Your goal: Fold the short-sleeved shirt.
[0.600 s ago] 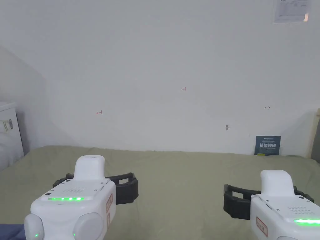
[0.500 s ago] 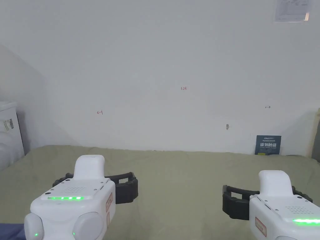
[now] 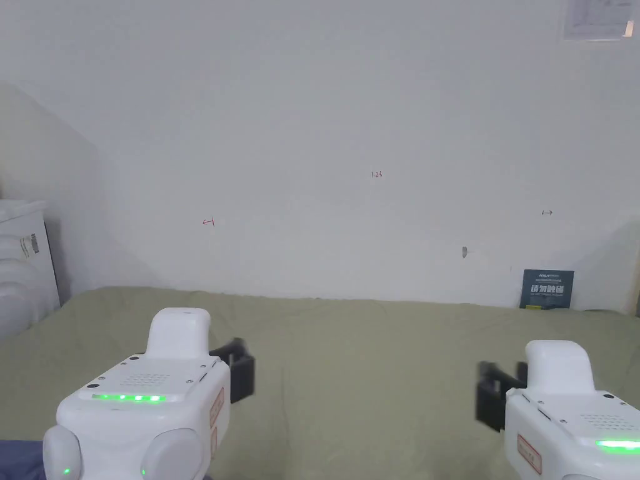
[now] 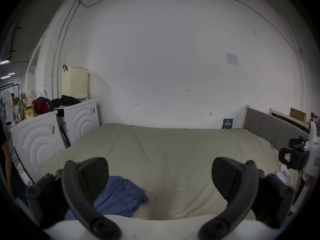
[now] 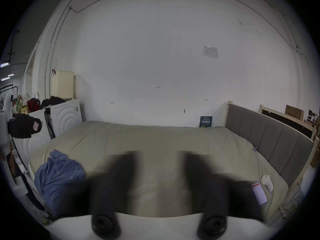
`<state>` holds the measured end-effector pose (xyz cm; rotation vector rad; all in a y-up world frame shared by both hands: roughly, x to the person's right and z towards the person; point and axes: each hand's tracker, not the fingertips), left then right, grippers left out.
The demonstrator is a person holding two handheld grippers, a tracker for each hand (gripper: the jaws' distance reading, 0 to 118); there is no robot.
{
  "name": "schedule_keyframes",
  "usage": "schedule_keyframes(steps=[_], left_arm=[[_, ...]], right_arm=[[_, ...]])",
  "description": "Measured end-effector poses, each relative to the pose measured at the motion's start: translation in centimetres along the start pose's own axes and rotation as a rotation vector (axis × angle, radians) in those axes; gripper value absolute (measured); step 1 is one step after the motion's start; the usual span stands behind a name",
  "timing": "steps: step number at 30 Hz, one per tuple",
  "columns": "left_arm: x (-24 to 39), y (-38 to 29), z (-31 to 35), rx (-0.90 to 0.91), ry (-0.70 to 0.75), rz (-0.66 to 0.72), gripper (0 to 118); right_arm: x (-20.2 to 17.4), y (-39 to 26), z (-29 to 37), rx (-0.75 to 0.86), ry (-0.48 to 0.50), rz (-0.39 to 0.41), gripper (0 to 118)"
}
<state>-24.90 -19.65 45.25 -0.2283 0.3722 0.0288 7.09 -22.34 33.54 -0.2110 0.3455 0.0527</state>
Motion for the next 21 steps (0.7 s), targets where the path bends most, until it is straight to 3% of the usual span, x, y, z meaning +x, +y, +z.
schedule_keyframes(steps=[1, 3, 4, 7, 13, 18, 21], left_arm=[[0.1, -0.1, -0.3, -0.006, 0.013, 0.009, 0], [-1.5, 0.6, 2.2, -0.038, -0.014, 0.006, 0], [-0.7, 0.2, 1.4, -0.038, -0.017, 0.018, 0], [-0.9, 0.6, 2.2, -0.034, -0.021, 0.039, 0], [0.6, -0.8, -0.2, -0.039, -0.030, 0.044, 0], [-0.1, -1.3, -0.3, -0.048, -0.023, 0.059, 0], [-1.7, -2.0, -0.2, -0.059, 0.014, 0.056, 0]], right_arm=[[0.1, -0.1, -0.1, -0.001, -0.057, -0.016, 0], [1.6, 0.3, 0.0, -0.052, 0.063, -0.064, 0], [2.0, 0.3, 0.1, -0.066, 0.077, -0.086, 0], [0.8, -0.4, -0.2, -0.052, 0.035, -0.024, 0], [0.6, -0.4, 0.2, -0.050, 0.025, -0.026, 0], [0.2, -0.9, 0.0, -0.059, -0.012, 0.048, 0], [-0.7, -1.5, -0.7, -0.080, 0.022, 0.047, 0]])
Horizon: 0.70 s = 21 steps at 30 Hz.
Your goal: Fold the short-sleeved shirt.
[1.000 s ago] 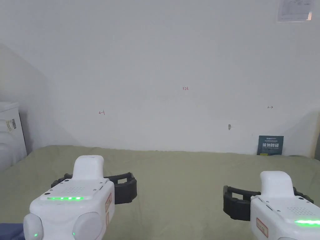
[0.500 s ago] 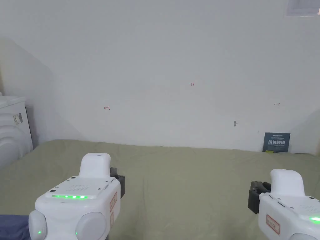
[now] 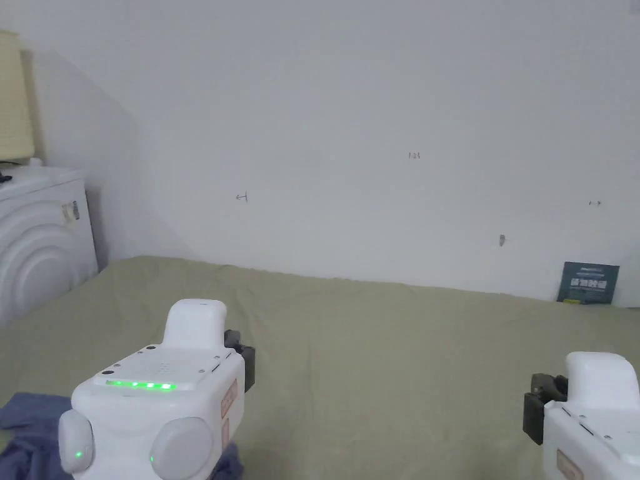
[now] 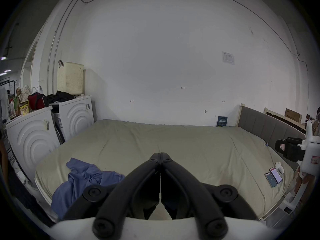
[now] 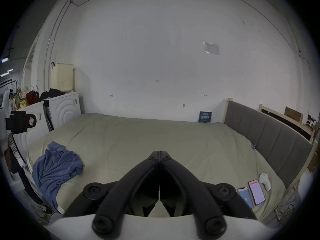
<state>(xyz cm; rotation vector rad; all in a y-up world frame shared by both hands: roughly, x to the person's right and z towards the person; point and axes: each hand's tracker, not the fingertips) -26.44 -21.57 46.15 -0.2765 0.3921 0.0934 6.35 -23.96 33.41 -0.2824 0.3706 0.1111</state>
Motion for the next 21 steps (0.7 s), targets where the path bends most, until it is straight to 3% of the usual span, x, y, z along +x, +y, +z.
schedule_keyframes(steps=[6, 15, 21], left_arm=[[-5.2, -0.7, 2.1, -0.003, 0.139, 0.027, 0], [-14.5, -2.1, 9.2, -0.005, 0.407, 0.085, 0], [-17.6, -2.8, 11.6, -0.007, 0.472, 0.130, 0]], right_arm=[[-4.6, -0.5, -2.1, -0.018, 0.149, -0.009, 0], [-15.5, 0.7, -3.9, 0.017, 0.405, 0.035, 0], [-18.5, 1.0, -3.4, 0.026, 0.471, 0.050, 0]])
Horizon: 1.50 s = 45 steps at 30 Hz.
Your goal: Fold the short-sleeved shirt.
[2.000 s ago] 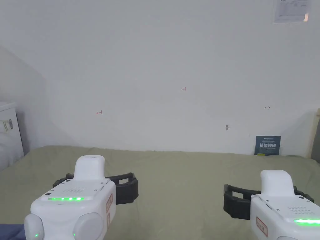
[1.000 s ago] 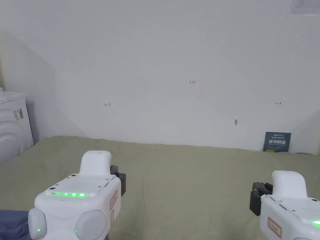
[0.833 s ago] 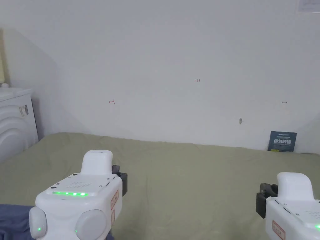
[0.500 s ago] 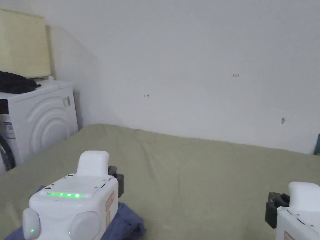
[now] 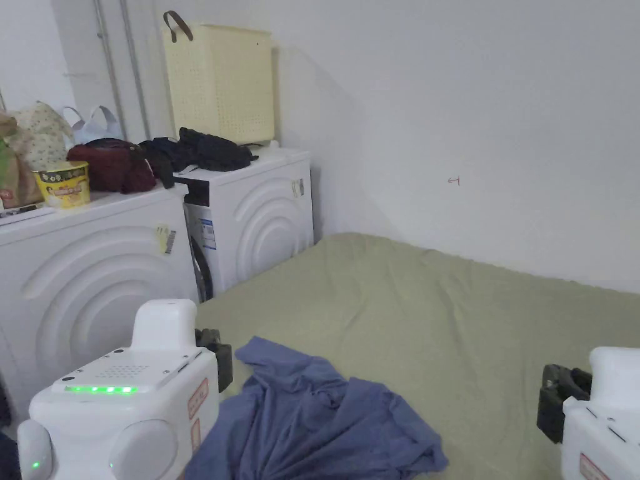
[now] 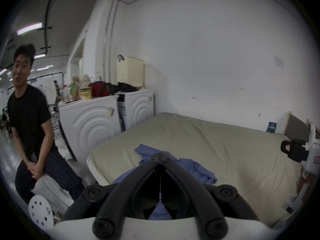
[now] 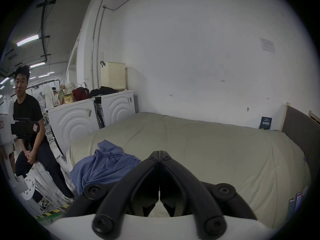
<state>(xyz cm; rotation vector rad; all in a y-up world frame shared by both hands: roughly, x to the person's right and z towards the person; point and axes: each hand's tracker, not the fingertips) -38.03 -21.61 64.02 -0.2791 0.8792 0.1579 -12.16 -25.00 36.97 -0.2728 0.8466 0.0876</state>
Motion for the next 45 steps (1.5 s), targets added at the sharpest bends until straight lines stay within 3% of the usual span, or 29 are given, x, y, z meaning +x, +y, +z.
schedule_keyframes(steps=[13, 27, 28, 30, 31, 37, 38, 42, 45], left_arm=[[1.7, -2.7, -4.8, -0.131, -0.096, -0.017, 0], [7.5, -13.4, -21.1, -0.639, -0.267, -0.112, 0], [7.6, -13.8, -21.5, -0.668, -0.267, -0.116, 19], [7.4, -14.2, -21.9, -0.690, -0.286, -0.100, 106], [7.6, -14.4, -22.1, -0.736, -0.285, -0.097, 117], [7.3, -18.5, -22.3, -0.774, -0.300, -0.150, 115], [8.4, -15.8, -22.4, -0.777, -0.295, -0.177, 115], [9.7, -18.1, -23.8, -0.825, -0.301, -0.219, 113], [9.8, -18.8, -24.1, -0.793, -0.249, -0.262, 93]], right_arm=[[1.6, -2.1, 0.1, -0.060, -0.046, 0.004, 0], [2.9, -8.1, -2.3, -0.221, -0.070, -0.021, 0], [3.0, -8.5, -2.6, -0.234, -0.067, -0.023, 0], [3.2, -9.1, -3.1, -0.256, -0.062, -0.027, 0], [3.2, -9.3, -3.2, -0.264, -0.062, -0.026, 0], [3.6, -10.4, -3.4, -0.298, -0.057, -0.080, 0], [3.7, -10.5, -3.3, -0.304, -0.060, -0.084, 0], [4.0, -10.9, -2.7, -0.319, -0.077, -0.082, 0], [4.7, -10.8, -1.9, -0.329, -0.091, -0.091, 0]])
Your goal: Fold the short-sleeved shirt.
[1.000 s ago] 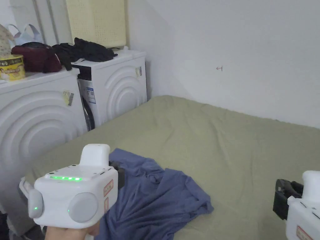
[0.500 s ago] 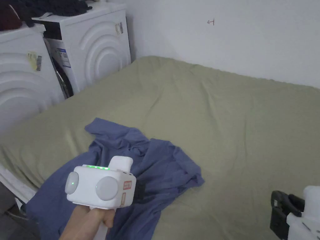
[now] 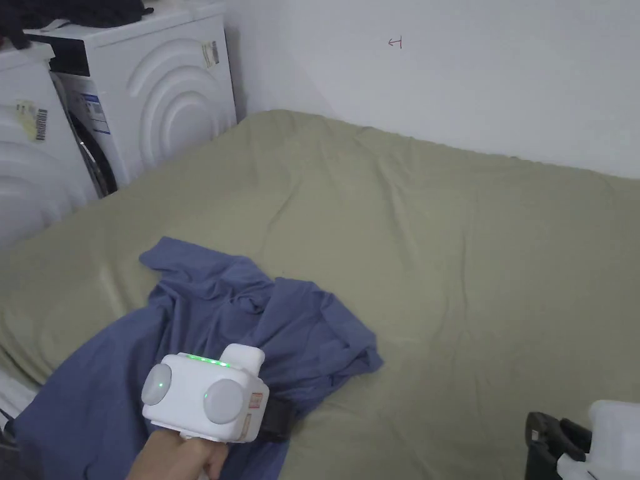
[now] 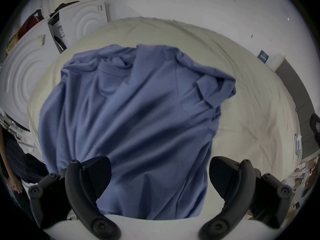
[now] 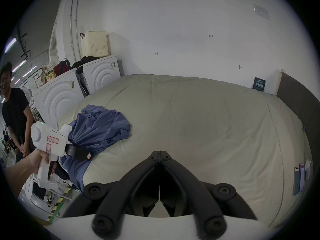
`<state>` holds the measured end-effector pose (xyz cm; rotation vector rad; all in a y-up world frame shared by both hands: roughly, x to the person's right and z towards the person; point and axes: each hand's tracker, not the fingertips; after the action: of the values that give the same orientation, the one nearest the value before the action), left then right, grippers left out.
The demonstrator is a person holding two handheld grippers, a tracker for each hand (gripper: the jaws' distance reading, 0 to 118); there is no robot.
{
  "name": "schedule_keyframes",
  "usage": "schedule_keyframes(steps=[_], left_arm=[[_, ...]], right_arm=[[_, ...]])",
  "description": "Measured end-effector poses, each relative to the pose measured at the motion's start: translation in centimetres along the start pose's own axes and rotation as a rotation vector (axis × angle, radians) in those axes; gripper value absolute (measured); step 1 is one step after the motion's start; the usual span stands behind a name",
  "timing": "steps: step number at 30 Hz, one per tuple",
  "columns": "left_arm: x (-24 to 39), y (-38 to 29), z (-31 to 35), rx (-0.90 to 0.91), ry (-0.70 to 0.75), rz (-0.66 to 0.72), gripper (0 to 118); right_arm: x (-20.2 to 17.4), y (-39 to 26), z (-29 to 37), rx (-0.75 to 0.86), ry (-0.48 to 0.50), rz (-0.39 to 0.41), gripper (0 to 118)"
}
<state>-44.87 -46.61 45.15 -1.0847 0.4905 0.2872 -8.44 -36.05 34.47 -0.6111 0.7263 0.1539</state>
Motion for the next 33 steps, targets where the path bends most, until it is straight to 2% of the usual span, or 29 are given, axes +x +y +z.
schedule_keyframes(steps=[1, 2, 3, 4, 10, 12, 18, 23, 28, 33], left_arm=[[-0.1, -0.1, 0.3, 0.024, -0.011, 0.014, 80], [-0.4, 0.0, 1.0, 0.026, -0.030, 0.030, 58], [-0.5, 0.0, 1.6, 0.053, -0.035, 0.033, 21], [-0.6, 0.0, 1.9, 0.080, -0.038, 0.048, 5], [0.1, 1.1, 2.9, 0.078, -0.073, 0.086, 5], [1.3, 1.8, 4.1, 0.115, -0.131, 0.096, 5], [7.8, 5.7, 7.0, 0.223, -0.166, 0.017, 5], [15.5, 10.4, 8.1, 0.287, -0.268, -0.025, 5], [27.1, 13.4, 8.2, 0.300, -0.402, -0.137, 5], [39.9, 13.5, 7.1, 0.268, -0.547, -0.287, 5]], right_arm=[[0.2, -0.1, 0.3, 0.001, -0.005, -0.001, 0], [0.5, -0.1, 0.8, 0.002, -0.013, 0.000, 0], [0.9, -0.3, 1.3, 0.003, -0.021, 0.002, 0], [1.1, -0.3, 1.6, 0.004, -0.029, 0.000, 0], [3.3, -0.9, 5.4, 0.021, -0.086, -0.053, 0], [4.3, -1.3, 7.0, 0.035, -0.113, -0.061, 0], [7.4, -2.2, 11.0, 0.071, -0.194, -0.119, 0], [10.6, -2.4, 13.0, 0.092, -0.264, -0.162, 0], [13.7, -2.8, 14.0, 0.092, -0.322, -0.193, 0], [16.9, -3.5, 14.2, 0.066, -0.387, -0.230, 0]])
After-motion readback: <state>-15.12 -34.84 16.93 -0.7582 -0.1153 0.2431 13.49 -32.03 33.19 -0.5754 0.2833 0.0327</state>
